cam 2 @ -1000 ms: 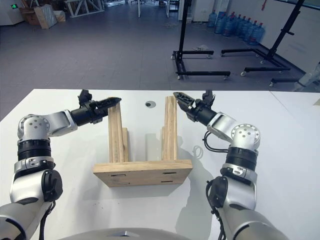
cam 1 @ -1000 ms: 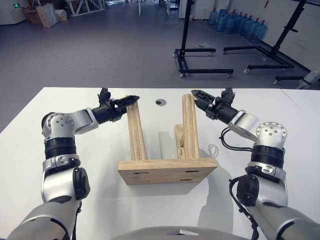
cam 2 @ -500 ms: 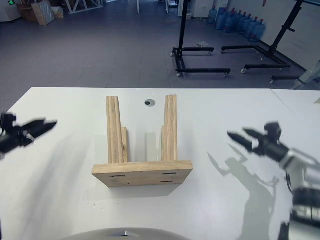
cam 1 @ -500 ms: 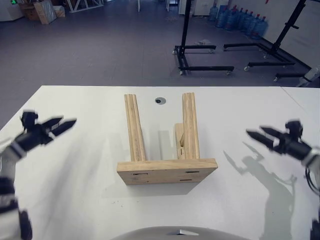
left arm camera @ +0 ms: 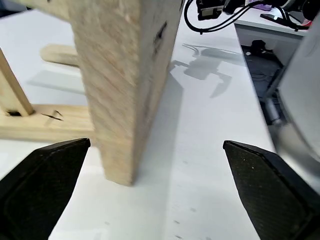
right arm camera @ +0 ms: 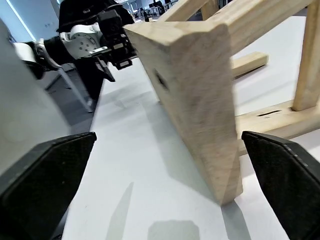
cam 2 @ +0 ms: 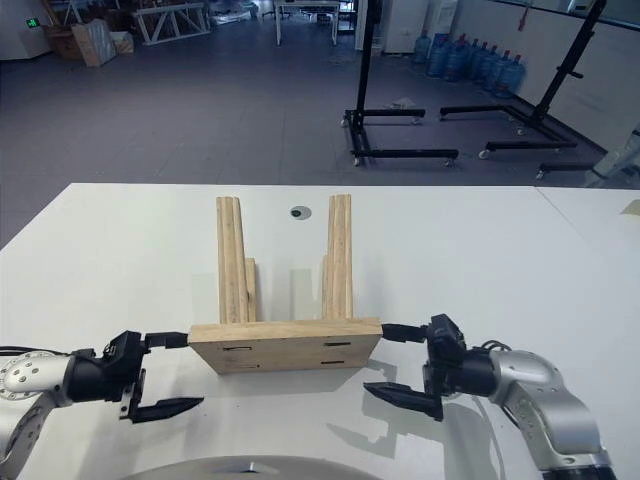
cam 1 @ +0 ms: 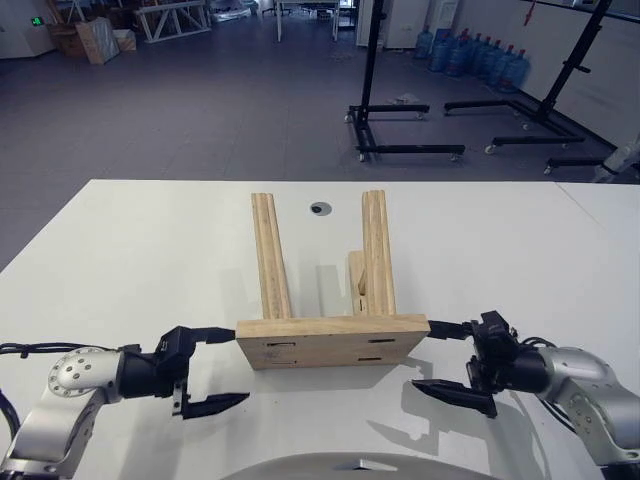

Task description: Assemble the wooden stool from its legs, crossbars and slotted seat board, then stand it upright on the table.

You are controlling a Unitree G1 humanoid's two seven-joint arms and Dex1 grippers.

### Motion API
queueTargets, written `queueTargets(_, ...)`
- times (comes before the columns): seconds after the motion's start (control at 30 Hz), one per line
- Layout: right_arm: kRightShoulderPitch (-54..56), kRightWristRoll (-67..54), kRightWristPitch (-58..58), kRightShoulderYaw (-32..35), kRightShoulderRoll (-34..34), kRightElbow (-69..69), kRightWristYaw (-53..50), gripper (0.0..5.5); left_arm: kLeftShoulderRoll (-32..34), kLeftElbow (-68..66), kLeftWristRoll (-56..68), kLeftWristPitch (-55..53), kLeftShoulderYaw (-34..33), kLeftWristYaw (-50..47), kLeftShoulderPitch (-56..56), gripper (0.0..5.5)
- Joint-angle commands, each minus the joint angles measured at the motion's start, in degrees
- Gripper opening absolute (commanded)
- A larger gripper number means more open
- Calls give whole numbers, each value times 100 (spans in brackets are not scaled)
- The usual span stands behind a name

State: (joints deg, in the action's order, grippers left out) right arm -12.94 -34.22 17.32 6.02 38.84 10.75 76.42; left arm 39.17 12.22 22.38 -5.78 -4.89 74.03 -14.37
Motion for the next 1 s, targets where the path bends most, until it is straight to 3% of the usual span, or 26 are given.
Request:
queueTargets(0.03,223,261,-206,-296,-200,-238,-174,537,-158,-281,-188,214,204,-313,453,489)
queueTargets(0.2,374,199,-236,-508,-451,-269,-270,537,-370,-250,1,109,465,-488,560,470)
queueTargets(0.7,728,61,-29,-712,-554,-554,-271,255,-313,-504,289,-733,822,-481,988,230)
queueTargets(0.8,814,-102,375,-729,-446,-434,-306,225,-296,-291,658,-1343,750,-495,1162,219)
queueTargets(1.0,1479,-1311,2284,-440,-267,210,-970,212,-276,318,1846,-3373,252,-1147,1838,219)
